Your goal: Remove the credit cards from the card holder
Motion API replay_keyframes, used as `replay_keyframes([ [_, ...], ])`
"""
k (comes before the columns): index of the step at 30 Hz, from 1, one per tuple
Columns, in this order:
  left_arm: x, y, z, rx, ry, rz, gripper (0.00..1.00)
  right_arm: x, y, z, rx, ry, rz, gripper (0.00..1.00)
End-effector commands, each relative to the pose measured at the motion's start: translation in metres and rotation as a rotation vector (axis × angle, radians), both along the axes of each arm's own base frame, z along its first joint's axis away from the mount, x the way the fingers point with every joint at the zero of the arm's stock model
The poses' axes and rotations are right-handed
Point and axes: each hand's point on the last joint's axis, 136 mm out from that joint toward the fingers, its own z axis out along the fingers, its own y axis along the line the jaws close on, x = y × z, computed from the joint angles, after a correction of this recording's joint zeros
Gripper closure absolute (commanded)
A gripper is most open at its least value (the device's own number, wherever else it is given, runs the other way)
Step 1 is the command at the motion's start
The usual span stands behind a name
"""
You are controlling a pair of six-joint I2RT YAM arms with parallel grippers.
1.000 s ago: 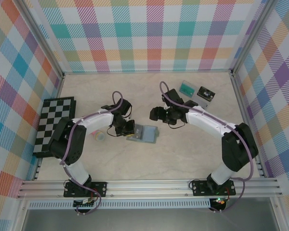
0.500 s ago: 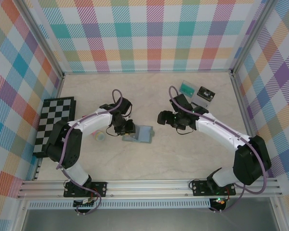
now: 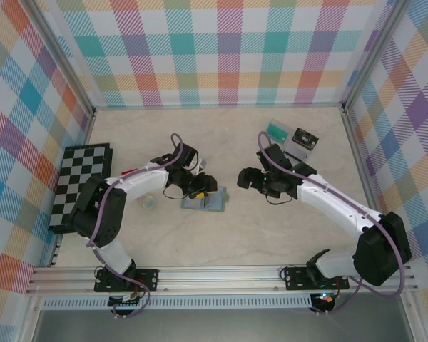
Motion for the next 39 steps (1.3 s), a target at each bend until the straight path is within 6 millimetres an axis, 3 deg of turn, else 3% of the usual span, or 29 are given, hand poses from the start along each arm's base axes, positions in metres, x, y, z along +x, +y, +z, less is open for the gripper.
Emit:
replay_keyframes([
  [1,-0.003,-0.013,0.003,-0.074,0.024,-0.010,0.48,-0.004,-0.012,0.003,-0.002,-0.005,-0.064,0.12],
  [5,0.001,-0.011,0.013,-0.078,0.001,0.002,0.38,-0.010,-0.021,0.005,0.000,-0.006,-0.111,0.00],
  [8,0.006,-0.001,0.019,-0.056,-0.025,0.030,0.25,-0.013,-0.022,0.006,0.030,-0.026,-0.122,0.00],
  [18,0.025,0.044,0.012,-0.010,-0.042,0.126,0.00,-0.013,-0.025,-0.006,0.015,-0.028,-0.112,0.00],
  [22,0.027,0.050,0.009,-0.011,-0.028,0.137,0.00,-0.009,-0.006,-0.011,0.078,0.010,-0.080,0.05],
  [28,0.027,0.052,-0.001,0.006,-0.008,0.146,0.04,-0.004,0.050,-0.027,0.185,0.093,0.089,0.33],
  [34,0.020,0.050,-0.006,-0.012,0.034,0.159,0.21,0.000,0.092,-0.043,0.152,0.126,0.170,0.52],
  [39,0.012,0.054,-0.007,0.003,0.059,0.171,0.37,0.002,0.114,-0.059,0.145,0.176,0.211,0.67],
])
